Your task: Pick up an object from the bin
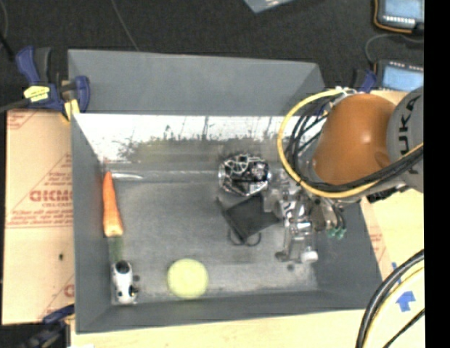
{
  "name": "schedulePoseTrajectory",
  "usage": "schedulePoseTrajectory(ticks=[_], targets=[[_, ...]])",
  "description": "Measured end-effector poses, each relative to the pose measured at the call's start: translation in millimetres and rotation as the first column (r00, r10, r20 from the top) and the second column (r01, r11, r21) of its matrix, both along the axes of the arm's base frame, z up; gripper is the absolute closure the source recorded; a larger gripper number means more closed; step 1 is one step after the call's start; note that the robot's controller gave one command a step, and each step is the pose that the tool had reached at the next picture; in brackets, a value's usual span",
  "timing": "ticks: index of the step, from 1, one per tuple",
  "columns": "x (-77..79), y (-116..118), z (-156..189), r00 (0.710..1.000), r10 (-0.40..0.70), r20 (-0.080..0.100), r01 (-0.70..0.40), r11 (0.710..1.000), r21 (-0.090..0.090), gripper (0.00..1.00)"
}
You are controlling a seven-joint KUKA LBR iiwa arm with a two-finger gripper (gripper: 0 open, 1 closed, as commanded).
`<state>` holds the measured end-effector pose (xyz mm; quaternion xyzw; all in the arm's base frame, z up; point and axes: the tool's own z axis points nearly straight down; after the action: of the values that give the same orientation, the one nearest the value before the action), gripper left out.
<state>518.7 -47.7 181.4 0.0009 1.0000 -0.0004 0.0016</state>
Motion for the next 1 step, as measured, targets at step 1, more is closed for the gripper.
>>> schedulePoseTrajectory(ticks=[1], targets=[[35.3,8.4,-15.0,0.993,0.119,0.002,-0.119,0.993,-0.002,0.0]])
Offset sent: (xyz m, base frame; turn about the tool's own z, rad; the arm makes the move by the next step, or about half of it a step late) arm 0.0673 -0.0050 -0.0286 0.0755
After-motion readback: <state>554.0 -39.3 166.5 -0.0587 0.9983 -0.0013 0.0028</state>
